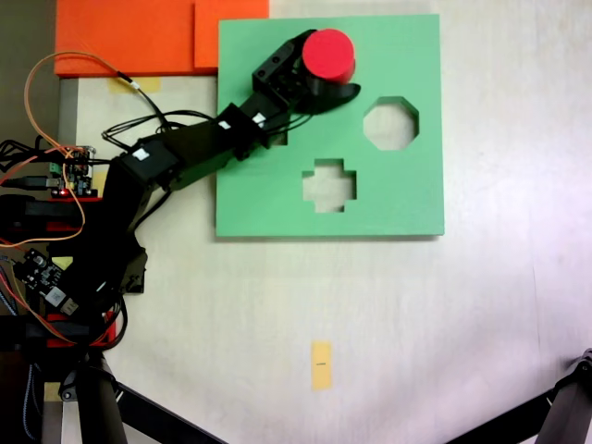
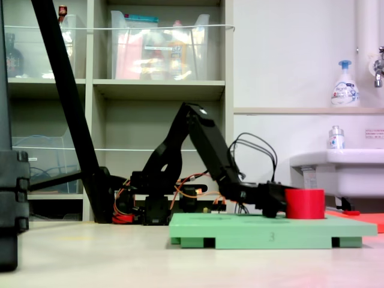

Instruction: Put the cylinder block into the corresponding hole

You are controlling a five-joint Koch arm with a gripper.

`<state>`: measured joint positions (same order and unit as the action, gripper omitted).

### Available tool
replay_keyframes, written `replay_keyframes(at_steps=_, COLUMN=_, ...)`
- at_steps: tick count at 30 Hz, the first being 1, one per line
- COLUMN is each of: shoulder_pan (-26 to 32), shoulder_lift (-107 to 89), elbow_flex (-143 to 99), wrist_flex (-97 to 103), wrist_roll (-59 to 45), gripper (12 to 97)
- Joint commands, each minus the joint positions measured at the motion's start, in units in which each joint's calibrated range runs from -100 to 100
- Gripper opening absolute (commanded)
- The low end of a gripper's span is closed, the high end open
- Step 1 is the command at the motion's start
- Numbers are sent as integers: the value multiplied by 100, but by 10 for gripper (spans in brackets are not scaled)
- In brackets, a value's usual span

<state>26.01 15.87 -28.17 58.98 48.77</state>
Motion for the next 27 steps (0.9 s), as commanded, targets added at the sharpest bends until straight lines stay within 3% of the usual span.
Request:
replay_keyframes(at_steps=1, shoulder_pan=-39, shoulder_lift=-511, elbow_flex=-393, wrist_flex=452, wrist_roll=44, gripper=681)
replay_keyframes(at_steps=3, shoulder_pan=-49, shoulder_lift=-889, elbow_flex=-862, wrist_flex=635, wrist_roll=44, gripper=683)
replay_keyframes(at_steps=6, shoulder_pan=-49, shoulder_lift=-1503, elbow_flex=-1410, wrist_flex=683, wrist_roll=39, gripper=844)
replay_keyframes(at_steps=8, shoulder_pan=-49, shoulder_lift=-2006, elbow_flex=-1809, wrist_flex=876, wrist_roll=34, gripper=897)
replay_keyframes(at_steps=17, shoulder_pan=-410, shoulder_lift=-5930, elbow_flex=-3564, wrist_flex=1444, wrist_roll=-239, gripper=895)
replay_keyframes(at_steps=22, shoulder_pan=-777, shoulder_lift=-8849, elbow_flex=-3534, wrist_flex=298, wrist_roll=-718, gripper=887)
replay_keyframes(at_steps=24, shoulder_pan=-977, shoulder_lift=-10204, elbow_flex=-3534, wrist_flex=-655, wrist_roll=-947, gripper=793)
replay_keyframes(at_steps=27, shoulder_pan=-1333, shoulder_lift=-11587, elbow_flex=-3314, wrist_flex=-3351, wrist_roll=-2037, gripper=539)
